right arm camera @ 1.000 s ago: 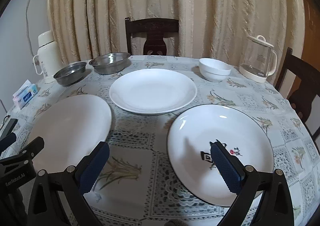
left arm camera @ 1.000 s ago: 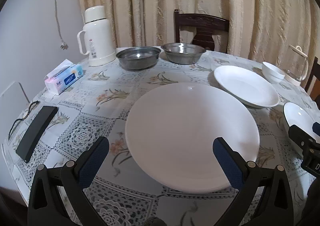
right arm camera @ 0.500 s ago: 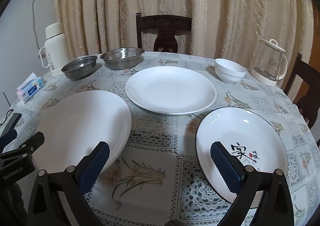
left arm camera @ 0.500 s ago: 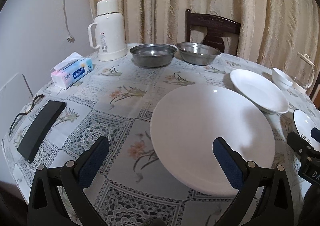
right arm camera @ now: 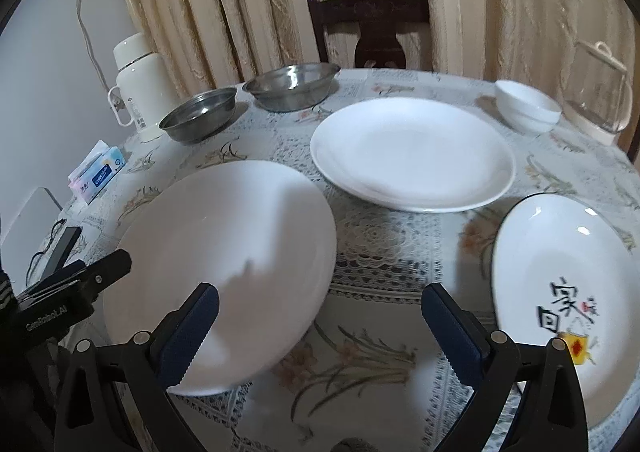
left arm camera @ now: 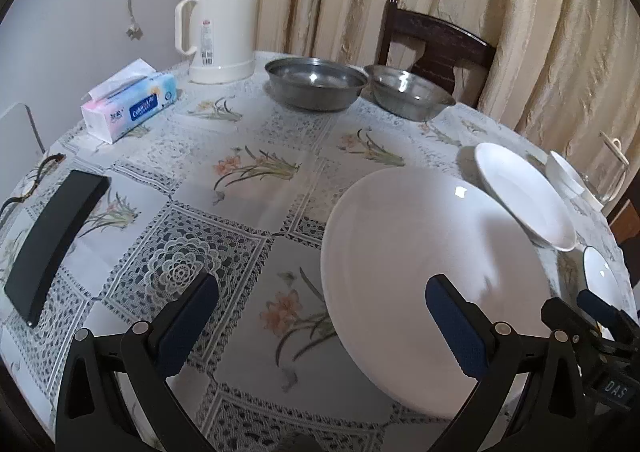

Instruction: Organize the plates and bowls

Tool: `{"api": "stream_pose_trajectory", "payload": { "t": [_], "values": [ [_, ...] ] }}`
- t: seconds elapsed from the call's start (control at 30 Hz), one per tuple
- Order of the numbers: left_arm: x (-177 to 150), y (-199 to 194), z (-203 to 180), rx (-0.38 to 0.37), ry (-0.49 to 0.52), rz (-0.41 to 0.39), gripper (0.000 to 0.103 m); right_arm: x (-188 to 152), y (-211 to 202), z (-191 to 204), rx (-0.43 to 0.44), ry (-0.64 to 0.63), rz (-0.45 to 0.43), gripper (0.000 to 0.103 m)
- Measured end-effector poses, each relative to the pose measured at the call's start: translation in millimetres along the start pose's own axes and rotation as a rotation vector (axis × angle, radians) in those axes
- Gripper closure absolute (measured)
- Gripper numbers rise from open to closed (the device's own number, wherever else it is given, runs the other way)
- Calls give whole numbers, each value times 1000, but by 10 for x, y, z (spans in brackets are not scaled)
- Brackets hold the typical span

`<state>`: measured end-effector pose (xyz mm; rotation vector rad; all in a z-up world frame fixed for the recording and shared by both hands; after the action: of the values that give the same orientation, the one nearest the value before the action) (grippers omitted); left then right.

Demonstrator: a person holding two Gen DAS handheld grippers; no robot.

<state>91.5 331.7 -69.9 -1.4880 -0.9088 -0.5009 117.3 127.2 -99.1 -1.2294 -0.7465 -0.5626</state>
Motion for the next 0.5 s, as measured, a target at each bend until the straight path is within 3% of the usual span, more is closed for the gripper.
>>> {"api": "stream_pose_trajectory", "payload": {
  "t": [0.3,0.5],
  "values": [
    [-130,331,-101,-51,3,109,0,-77,140,79,40,-6,49,0],
    [-142,341,-116,-46,30,104,0,-170,222,95,82,16,99,0]
  ]
}}
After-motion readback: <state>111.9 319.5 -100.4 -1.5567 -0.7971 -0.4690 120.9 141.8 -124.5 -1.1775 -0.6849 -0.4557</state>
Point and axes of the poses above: each gripper's, at about its wrist camera, not at the fingertips, and y roughly the way its jaws point, z to its left, x to its top, the point moved 10 cm from there along y, roughly the way its jaws point, and after that the axes turned 8 degrees about -z, right-handed, at the moved point
